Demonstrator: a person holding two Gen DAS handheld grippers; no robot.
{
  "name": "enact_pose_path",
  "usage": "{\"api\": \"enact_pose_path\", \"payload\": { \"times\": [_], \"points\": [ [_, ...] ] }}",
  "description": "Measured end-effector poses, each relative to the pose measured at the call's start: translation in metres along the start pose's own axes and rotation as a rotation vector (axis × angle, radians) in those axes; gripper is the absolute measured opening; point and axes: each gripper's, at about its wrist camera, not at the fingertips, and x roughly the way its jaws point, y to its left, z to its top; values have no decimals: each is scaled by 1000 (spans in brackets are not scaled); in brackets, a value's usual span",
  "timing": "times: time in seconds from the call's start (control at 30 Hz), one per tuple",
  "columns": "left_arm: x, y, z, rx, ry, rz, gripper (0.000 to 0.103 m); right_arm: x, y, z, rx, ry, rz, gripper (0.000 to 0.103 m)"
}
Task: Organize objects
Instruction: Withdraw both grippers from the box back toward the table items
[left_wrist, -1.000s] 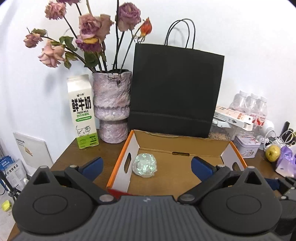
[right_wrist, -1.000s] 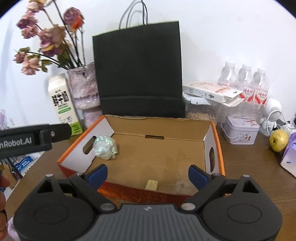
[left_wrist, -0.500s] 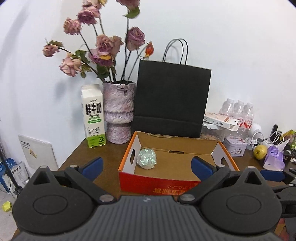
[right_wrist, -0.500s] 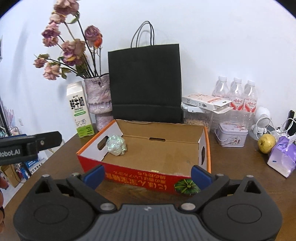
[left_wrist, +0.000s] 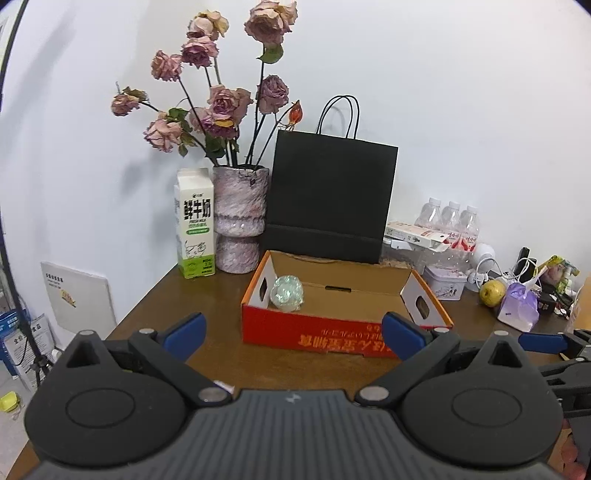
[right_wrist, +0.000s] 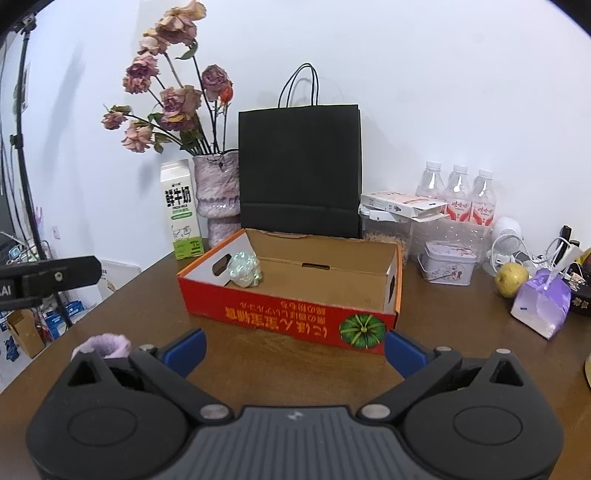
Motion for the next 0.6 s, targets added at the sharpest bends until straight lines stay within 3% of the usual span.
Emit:
{"api": "enact_pose_path", "payload": {
  "times": [0.6],
  "points": [
    [-52,10,-62,22,34,-7,103,-58,2,-78,-12,17,-6,103]
  ]
}}
